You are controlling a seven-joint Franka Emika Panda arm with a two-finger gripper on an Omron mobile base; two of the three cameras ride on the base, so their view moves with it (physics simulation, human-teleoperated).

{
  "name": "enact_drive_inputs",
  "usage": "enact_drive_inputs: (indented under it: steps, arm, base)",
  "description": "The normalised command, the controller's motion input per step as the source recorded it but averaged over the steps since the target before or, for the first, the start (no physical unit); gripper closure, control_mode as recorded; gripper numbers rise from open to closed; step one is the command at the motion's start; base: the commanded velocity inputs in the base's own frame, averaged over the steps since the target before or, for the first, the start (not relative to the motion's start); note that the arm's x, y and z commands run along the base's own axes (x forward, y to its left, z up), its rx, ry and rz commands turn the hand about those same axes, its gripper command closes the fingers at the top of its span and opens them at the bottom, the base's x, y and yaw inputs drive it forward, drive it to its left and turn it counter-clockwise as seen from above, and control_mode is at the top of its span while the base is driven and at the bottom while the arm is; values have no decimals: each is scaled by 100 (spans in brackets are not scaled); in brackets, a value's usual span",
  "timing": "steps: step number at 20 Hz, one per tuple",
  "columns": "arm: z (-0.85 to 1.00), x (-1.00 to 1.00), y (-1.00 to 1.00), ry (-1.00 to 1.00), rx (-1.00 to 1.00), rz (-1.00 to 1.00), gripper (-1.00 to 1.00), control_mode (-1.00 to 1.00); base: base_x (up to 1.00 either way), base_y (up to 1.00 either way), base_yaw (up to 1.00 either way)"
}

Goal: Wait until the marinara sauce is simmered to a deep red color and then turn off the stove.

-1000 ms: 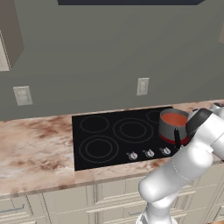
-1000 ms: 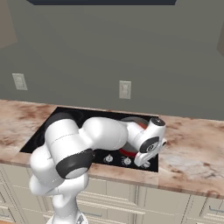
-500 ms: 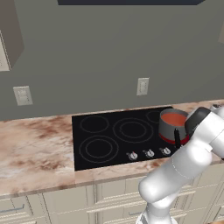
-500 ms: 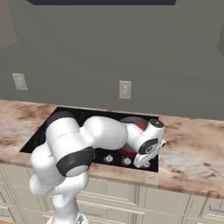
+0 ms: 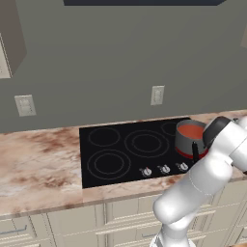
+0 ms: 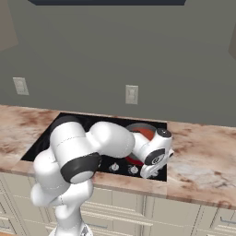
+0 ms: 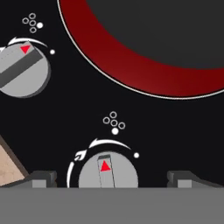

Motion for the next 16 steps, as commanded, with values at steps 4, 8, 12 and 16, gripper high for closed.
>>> enact_drive_inputs:
  steps: [4, 8, 12, 16]
  arm:
    - [-13, 0, 0, 0, 0, 0, -100, -100]
    - [-13, 0, 0, 0, 0, 0, -100, -100]
    - [-8, 0, 0, 0, 0, 0, -100, -100]
    - [0, 0, 0, 0, 0, 0, -100, -100]
  base:
    - [0, 0, 0]
    - [0, 0, 0]
    - [0, 0, 0]
    - [0, 0, 0]
